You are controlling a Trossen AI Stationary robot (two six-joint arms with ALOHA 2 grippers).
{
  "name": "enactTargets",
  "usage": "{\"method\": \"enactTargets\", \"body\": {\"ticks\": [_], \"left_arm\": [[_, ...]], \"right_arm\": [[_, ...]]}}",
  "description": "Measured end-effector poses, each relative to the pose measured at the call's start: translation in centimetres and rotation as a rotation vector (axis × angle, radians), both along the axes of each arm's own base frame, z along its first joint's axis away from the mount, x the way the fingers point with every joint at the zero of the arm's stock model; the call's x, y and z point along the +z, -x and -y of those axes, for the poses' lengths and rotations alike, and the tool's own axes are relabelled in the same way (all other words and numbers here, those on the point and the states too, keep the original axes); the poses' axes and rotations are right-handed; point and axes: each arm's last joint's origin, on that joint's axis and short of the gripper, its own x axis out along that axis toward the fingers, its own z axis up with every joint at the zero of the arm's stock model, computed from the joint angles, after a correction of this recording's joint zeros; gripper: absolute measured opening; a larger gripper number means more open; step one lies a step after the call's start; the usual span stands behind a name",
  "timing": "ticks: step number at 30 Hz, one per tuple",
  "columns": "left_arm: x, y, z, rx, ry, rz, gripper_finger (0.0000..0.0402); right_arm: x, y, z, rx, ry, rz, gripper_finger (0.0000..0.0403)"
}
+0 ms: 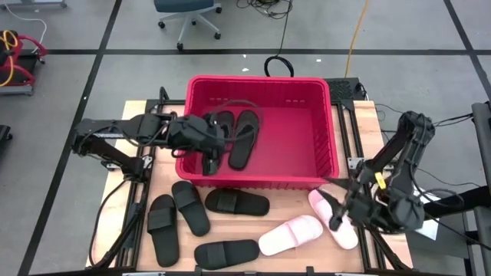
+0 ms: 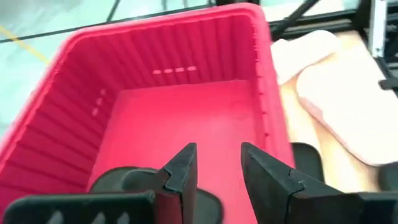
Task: Pick and place slides into bin
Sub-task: Put the pink slide into the red bin
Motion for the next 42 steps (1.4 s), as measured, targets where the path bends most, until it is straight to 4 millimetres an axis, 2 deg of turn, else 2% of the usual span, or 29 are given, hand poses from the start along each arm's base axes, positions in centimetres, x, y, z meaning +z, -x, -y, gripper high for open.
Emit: {"method": "enactTargets", "body": {"ticks": [7,15,19,23,28,32,36,39,42], "left_arm": [[0.0,0.1,1.3,-0.004,0.052,0.012,0.0122],[0.6,-0.2,1.7,0.044,0.152,0.088,0.0122],[1.1,-0.5,1.7,0.044,0.169,0.151,0.0122],[1.7,-0.8,1.7,0.04,0.182,0.221,0.0122],[2.3,-1.1,1.8,0.038,0.198,0.287,0.0122],[2.5,-1.1,1.8,0.045,0.218,0.313,0.0122],[2.5,-1.1,1.8,0.06,0.246,0.312,0.0122],[2.5,-1.1,1.8,0.07,0.267,0.313,0.0122],[2.5,-1.1,1.8,0.071,0.269,0.313,0.0122]], "right_arm": [[-1.0,2.6,-1.5,0.122,-0.272,0.126,0.0153],[-2.7,7.0,-3.2,0.316,-0.595,0.206,0.0153],[-3.9,8.6,-4.0,0.502,-0.809,0.215,0.0153],[-6.5,9.1,-4.4,0.687,-1.045,0.146,0.0153],[-11.1,9.5,-4.3,0.824,-1.343,-0.101,0.0153],[-14.2,10.0,-3.9,0.828,-1.631,-0.383,0.0153],[-16.8,10.5,-3.1,0.702,-1.865,-0.611,0.0153],[-18.3,10.6,-2.3,0.535,-2.025,-0.649,0.0153],[-19.6,10.5,-1.5,0.368,-2.158,-0.608,0.0153]]}}
